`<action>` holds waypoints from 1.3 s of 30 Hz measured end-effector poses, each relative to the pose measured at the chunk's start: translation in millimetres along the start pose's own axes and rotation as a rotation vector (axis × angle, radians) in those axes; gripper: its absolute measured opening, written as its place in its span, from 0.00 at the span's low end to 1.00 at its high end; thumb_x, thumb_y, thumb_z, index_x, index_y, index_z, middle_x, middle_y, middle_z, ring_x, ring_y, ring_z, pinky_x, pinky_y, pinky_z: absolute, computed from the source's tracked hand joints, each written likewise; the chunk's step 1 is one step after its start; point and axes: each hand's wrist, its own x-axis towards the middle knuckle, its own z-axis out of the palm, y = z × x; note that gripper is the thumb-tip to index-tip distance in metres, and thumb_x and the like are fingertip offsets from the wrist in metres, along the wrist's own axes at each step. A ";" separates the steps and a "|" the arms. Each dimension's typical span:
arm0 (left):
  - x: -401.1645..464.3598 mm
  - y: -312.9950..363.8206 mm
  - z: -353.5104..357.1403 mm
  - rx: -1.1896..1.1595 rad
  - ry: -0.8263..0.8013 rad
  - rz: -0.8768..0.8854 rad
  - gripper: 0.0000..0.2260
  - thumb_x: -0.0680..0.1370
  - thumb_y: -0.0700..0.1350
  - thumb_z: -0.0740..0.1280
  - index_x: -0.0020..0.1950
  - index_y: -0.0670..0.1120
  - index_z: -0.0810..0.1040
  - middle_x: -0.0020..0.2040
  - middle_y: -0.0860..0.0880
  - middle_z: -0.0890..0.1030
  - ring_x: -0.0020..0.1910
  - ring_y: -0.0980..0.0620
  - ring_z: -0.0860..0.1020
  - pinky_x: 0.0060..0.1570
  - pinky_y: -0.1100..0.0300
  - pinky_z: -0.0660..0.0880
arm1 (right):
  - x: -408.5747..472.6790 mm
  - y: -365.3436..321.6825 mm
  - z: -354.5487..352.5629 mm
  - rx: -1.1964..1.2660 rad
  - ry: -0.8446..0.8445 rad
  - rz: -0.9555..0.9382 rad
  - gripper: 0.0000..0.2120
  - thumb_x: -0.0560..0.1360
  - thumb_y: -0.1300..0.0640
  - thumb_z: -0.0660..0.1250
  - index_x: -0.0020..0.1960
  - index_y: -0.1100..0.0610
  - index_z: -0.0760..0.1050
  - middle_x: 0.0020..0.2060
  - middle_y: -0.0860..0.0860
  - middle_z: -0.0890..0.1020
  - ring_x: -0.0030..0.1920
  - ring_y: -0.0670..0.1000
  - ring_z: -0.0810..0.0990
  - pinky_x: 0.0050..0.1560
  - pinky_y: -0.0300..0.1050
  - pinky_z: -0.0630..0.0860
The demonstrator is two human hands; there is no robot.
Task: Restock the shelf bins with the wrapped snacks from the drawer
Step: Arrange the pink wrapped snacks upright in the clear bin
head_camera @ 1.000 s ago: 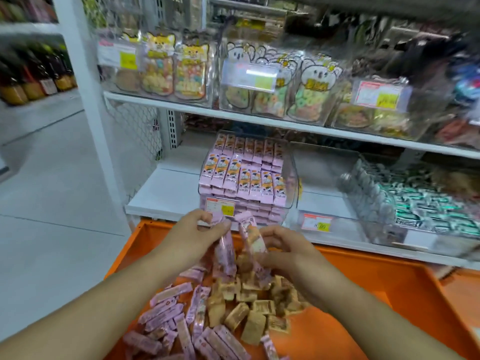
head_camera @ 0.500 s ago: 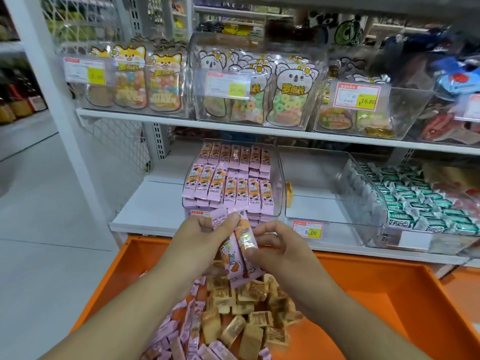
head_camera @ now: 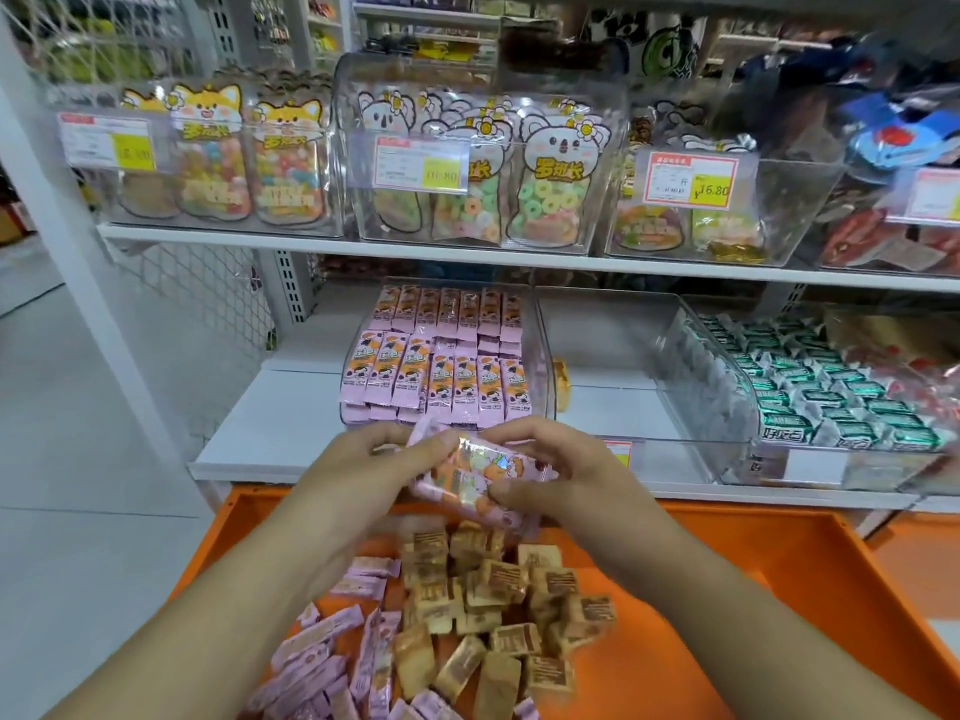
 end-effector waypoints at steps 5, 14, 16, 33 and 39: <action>-7.4 4.7 -15.6 0.353 -0.322 -0.034 0.17 0.71 0.48 0.80 0.59 0.53 0.84 0.52 0.47 0.88 0.46 0.51 0.85 0.46 0.52 0.80 | -6.1 -18.9 -23.8 -0.104 -0.234 0.066 0.15 0.78 0.66 0.73 0.60 0.50 0.85 0.57 0.53 0.84 0.42 0.57 0.85 0.40 0.46 0.79; -13.6 -16.6 14.5 0.077 -0.099 -0.084 0.24 0.69 0.41 0.83 0.60 0.46 0.78 0.52 0.40 0.84 0.40 0.46 0.86 0.40 0.52 0.82 | -1.1 -1.6 -1.8 0.078 0.313 0.093 0.20 0.74 0.54 0.80 0.56 0.55 0.71 0.55 0.57 0.81 0.40 0.56 0.87 0.53 0.62 0.83; -13.3 -19.8 20.7 0.015 -0.008 -0.043 0.24 0.69 0.43 0.83 0.60 0.49 0.78 0.50 0.41 0.84 0.43 0.44 0.87 0.43 0.46 0.85 | -2.1 -3.0 3.0 0.060 0.323 0.066 0.20 0.73 0.52 0.80 0.55 0.53 0.71 0.52 0.48 0.85 0.45 0.52 0.88 0.58 0.59 0.82; -6.5 -10.4 16.0 0.237 0.078 0.390 0.23 0.74 0.59 0.76 0.66 0.72 0.72 0.33 0.56 0.80 0.36 0.58 0.79 0.42 0.62 0.76 | 4.1 1.6 16.4 0.014 0.087 -0.005 0.36 0.65 0.56 0.84 0.67 0.36 0.75 0.64 0.52 0.83 0.64 0.53 0.83 0.64 0.57 0.81; 3.0 1.3 1.3 0.469 -0.078 0.428 0.31 0.74 0.59 0.76 0.69 0.80 0.65 0.54 0.60 0.81 0.54 0.70 0.78 0.55 0.70 0.77 | 14.3 -4.8 12.6 0.048 0.116 -0.043 0.30 0.72 0.69 0.79 0.68 0.49 0.74 0.58 0.57 0.85 0.55 0.51 0.88 0.55 0.48 0.85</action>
